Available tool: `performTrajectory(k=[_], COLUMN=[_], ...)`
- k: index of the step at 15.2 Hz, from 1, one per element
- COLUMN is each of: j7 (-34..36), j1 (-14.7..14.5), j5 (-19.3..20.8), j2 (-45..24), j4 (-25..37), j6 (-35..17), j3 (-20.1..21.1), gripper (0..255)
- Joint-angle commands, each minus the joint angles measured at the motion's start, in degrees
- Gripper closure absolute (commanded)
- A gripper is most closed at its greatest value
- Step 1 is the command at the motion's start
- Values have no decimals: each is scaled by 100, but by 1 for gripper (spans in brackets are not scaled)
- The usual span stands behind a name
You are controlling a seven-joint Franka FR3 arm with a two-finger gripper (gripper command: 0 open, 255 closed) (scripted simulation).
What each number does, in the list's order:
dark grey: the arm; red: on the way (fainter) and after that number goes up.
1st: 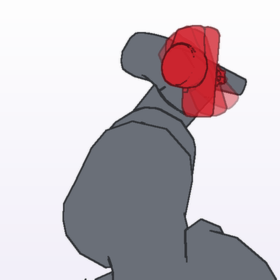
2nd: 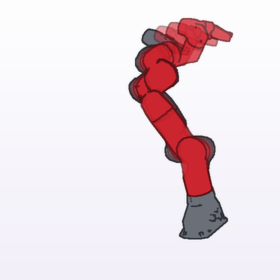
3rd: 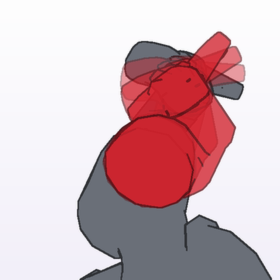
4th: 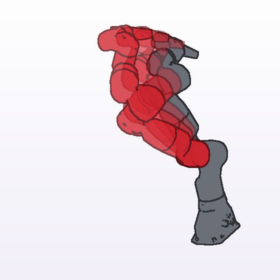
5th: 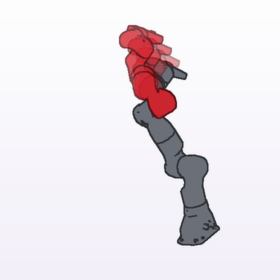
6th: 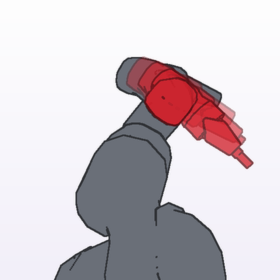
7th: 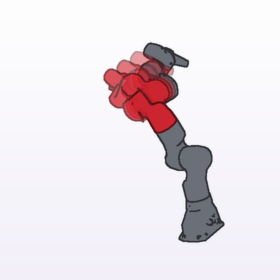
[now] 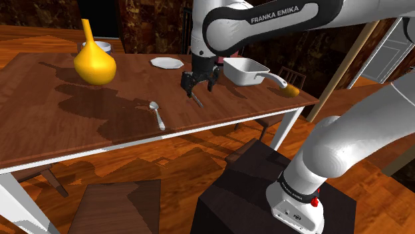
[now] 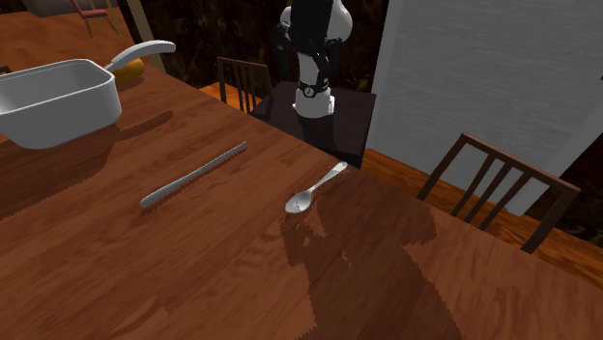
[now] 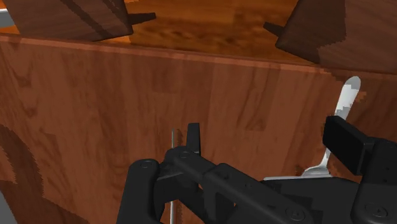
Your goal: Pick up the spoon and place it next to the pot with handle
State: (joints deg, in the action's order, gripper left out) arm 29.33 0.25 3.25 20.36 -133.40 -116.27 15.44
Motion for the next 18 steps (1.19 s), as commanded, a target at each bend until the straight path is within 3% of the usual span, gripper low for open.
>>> performTrajectory(k=[1, 8, 14, 18], j7=[349, 1657, 2652, 2710], j1=[26, 1, -333, -342], j5=[127, 927, 1733, 1817], j2=[-414, -2065, -3561, -3685], j4=[174, 1232, 2494, 2420], j6=[-208, -531, -431, -616], j3=[180, 651, 682, 632], gripper=[0, 0, 0, 0])
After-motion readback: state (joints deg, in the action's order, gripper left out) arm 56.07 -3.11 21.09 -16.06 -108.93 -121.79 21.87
